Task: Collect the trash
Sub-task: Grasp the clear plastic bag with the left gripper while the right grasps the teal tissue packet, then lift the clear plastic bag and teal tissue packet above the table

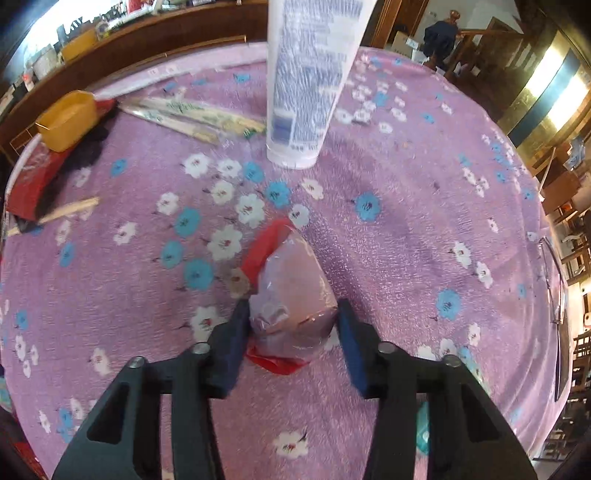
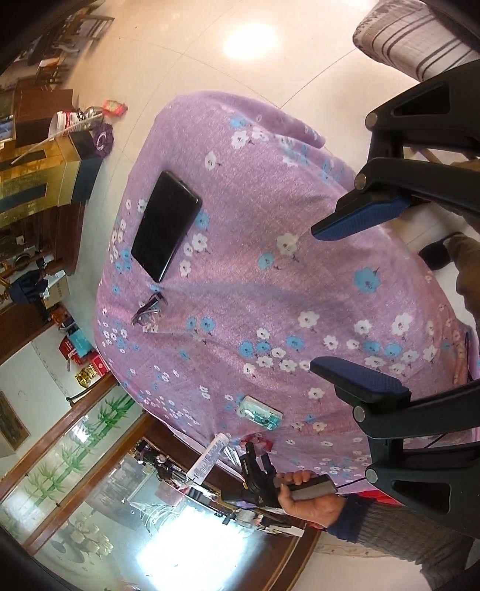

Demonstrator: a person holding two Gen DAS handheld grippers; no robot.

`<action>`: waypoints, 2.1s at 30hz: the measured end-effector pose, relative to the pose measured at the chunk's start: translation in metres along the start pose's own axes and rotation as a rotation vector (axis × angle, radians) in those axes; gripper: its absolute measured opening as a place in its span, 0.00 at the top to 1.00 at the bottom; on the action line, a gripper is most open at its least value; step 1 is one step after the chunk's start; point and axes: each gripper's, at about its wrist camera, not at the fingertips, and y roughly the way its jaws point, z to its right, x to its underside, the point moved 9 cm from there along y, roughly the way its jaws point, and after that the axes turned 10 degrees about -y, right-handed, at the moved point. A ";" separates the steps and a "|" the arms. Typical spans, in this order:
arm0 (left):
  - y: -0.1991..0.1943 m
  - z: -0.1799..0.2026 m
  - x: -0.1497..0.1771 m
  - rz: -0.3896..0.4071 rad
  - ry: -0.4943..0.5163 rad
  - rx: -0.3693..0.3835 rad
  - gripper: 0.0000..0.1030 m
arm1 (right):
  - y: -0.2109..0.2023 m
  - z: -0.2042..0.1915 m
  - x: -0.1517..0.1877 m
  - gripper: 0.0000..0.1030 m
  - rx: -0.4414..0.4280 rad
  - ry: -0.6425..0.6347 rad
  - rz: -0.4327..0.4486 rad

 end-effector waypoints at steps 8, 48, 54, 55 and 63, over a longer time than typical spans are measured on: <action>-0.029 -0.014 0.021 0.098 0.022 0.004 0.67 | 0.020 -0.028 -0.014 0.32 -0.047 -0.057 -0.036; -0.155 -0.103 0.193 0.217 0.012 -0.005 0.66 | 0.251 -0.207 -0.051 0.61 0.131 -0.484 -0.229; -0.149 -0.083 0.193 0.220 0.029 0.014 0.66 | 0.191 -0.212 -0.025 0.63 -0.046 -0.513 -0.133; -0.148 -0.079 0.194 0.218 0.033 0.016 0.66 | 0.176 -0.216 -0.019 0.63 -0.080 -0.530 -0.109; -0.150 -0.071 0.206 0.227 0.035 -0.019 0.66 | 0.142 -0.238 0.017 0.62 -0.178 -0.639 -0.080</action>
